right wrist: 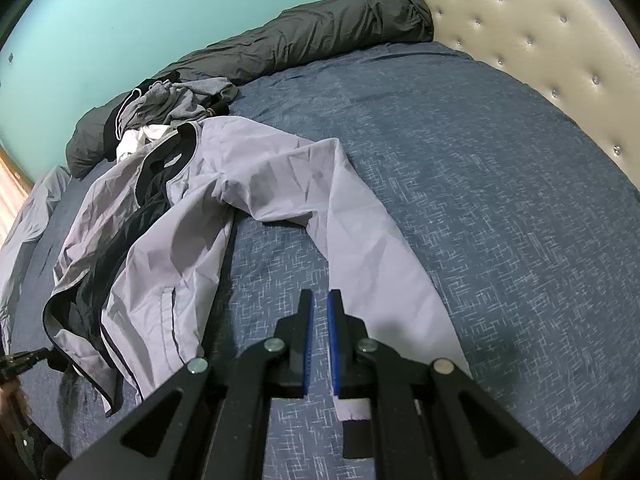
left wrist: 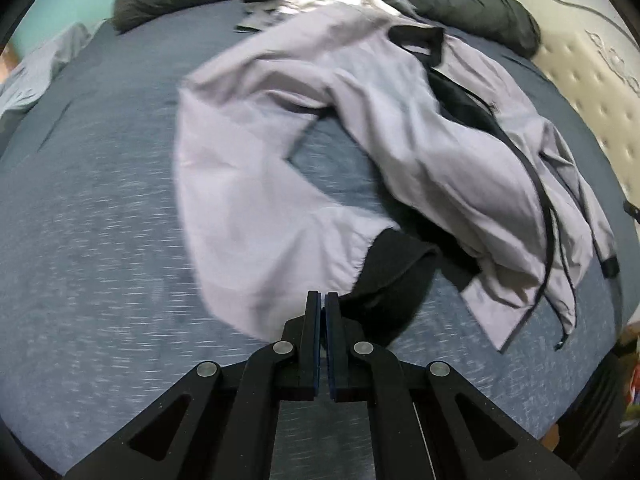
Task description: Fold clothes
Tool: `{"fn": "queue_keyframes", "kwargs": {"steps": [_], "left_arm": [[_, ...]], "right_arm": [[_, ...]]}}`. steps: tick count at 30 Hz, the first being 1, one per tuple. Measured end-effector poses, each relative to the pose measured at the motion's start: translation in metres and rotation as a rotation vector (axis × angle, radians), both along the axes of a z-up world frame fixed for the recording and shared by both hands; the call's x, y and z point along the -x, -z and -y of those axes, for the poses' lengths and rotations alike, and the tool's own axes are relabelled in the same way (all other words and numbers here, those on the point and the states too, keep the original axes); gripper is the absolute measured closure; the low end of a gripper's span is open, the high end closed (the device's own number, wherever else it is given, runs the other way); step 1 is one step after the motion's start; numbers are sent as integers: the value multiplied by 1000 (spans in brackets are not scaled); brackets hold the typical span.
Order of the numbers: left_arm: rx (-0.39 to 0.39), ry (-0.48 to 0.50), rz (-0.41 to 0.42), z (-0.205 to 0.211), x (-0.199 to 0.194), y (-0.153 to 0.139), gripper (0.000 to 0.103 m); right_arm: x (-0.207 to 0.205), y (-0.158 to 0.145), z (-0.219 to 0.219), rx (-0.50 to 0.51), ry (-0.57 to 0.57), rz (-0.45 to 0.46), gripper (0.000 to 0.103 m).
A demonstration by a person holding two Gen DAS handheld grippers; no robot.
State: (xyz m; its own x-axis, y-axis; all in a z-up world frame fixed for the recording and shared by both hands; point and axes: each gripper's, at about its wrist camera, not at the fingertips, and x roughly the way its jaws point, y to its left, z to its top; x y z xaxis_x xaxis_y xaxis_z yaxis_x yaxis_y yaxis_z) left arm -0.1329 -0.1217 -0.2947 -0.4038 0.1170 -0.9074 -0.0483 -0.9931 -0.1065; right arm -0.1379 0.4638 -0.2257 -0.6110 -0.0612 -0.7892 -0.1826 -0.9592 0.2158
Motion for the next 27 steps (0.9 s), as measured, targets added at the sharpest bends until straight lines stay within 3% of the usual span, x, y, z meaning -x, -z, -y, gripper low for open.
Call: {"fn": "queue_keyframes", "kwargs": {"steps": [7, 17, 22, 27], "left_arm": [[-28, -158, -50, 82, -16, -26, 101], [42, -448, -45, 221, -45, -35, 103], [12, -517, -52, 242, -54, -32, 103], [-56, -425, -74, 210, -44, -35, 102]], "right_arm": [[-2, -2, 0, 6, 3, 1, 97], [1, -4, 0, 7, 11, 4, 97], [5, -2, 13, 6, -14, 14, 97], [13, 2, 29, 32, -64, 28, 96]]}}
